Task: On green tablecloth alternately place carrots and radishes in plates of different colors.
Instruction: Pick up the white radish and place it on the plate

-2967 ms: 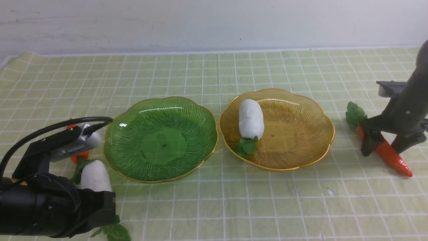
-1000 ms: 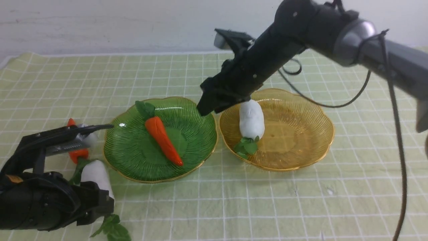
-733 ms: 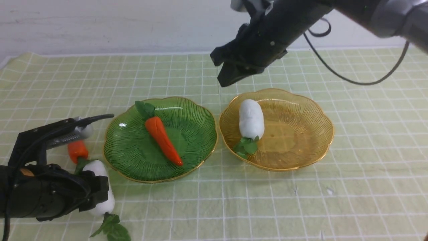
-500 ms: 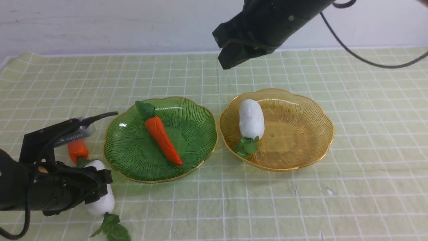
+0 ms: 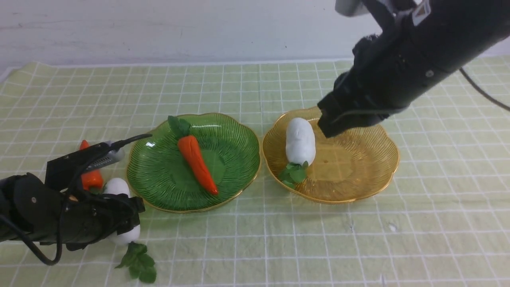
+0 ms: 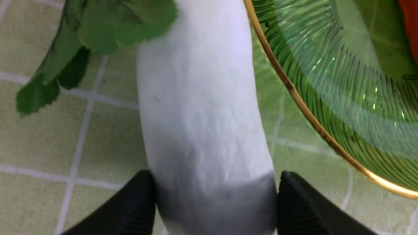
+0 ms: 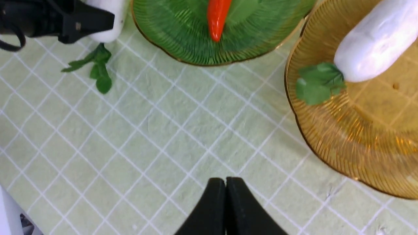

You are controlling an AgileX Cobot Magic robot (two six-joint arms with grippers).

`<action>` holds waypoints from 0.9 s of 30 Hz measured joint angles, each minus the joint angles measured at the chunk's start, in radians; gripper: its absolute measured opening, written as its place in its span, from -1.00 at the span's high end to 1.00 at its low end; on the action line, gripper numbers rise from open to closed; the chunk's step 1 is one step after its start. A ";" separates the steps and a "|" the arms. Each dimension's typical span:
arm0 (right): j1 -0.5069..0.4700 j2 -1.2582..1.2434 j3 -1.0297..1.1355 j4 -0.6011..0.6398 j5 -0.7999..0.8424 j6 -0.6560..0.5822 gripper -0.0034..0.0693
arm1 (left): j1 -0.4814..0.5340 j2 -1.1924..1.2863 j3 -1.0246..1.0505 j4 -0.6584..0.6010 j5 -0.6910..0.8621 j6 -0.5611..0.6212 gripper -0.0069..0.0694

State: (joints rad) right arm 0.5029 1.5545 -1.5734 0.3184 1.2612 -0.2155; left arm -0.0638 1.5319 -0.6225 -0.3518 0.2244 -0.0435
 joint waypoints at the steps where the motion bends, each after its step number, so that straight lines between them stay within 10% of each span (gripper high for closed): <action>1: 0.000 -0.001 0.017 0.000 0.000 0.000 0.94 | 0.000 0.000 0.000 -0.001 0.005 0.000 -0.28; 27: 0.001 -0.065 0.057 -0.103 -0.002 -0.001 0.95 | 0.000 -0.398 -0.146 0.080 0.608 0.021 -0.26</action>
State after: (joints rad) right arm 0.5039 1.4899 -1.5163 0.2159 1.2589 -0.2163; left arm -0.0638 1.1343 -0.7685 -0.2713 0.8320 -0.0220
